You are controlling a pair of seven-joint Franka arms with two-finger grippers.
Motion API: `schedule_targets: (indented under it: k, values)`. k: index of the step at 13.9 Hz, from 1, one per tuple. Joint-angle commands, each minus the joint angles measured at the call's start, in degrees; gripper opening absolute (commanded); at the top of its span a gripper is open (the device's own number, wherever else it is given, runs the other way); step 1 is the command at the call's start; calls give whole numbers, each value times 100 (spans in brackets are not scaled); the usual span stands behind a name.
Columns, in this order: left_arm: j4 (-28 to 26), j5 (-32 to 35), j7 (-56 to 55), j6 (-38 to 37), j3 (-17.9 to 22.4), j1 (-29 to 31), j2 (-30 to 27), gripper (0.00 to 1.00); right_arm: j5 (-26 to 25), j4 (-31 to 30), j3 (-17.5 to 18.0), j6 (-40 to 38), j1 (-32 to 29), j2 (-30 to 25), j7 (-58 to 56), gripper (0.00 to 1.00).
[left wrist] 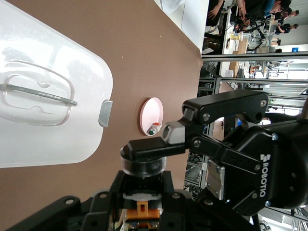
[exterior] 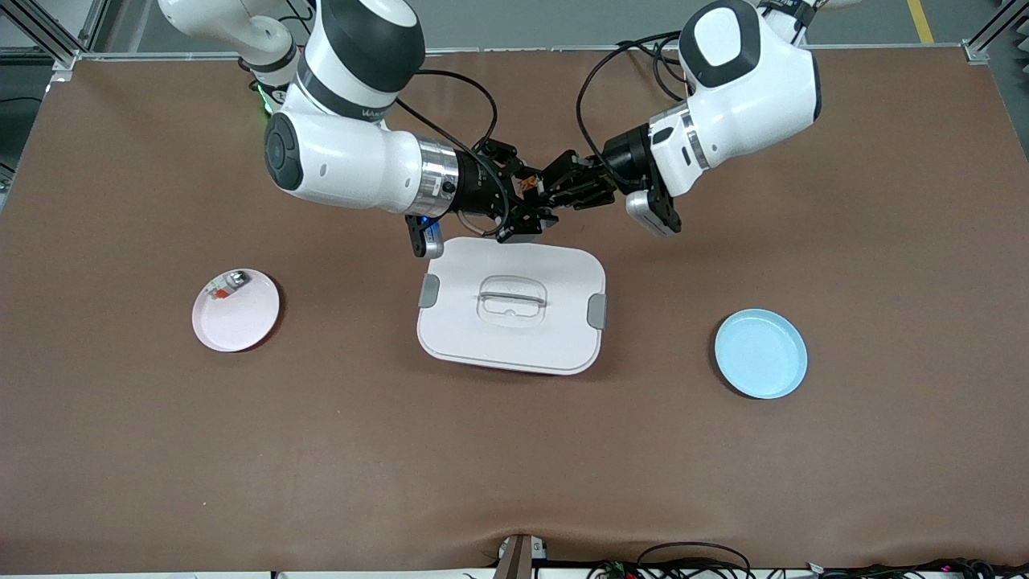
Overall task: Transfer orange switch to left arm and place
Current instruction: 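Grasp the switch with the left gripper from the right gripper above the box, then open the right gripper and withdraw it while the left gripper carries the switch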
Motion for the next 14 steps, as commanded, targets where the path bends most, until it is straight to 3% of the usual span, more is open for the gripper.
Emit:
schedule_targets:
  k: [1, 2, 6, 10, 14]
  values:
    - [31, 659, 275, 102, -54, 89, 118, 0, 117, 191, -31, -100, 6, 75, 100, 82]
    - [40, 783, 275, 93, -54, 133, 119, 0, 108, 191, -31, -100, -3, 75, 100, 100]
    - [31, 1056, 284, 58, -46, 256, 127, 0, 108, 199, -31, -100, -21, 67, 83, 100]
    - [-4, 1996, 248, 14, -46, 545, 110, 0, 30, 191, -66, -126, -143, 5, 30, 100]
    - [83, 3908, 301, -643, -46, 1073, 127, 0, -620, 156, -75, -844, -345, -363, -609, 100]
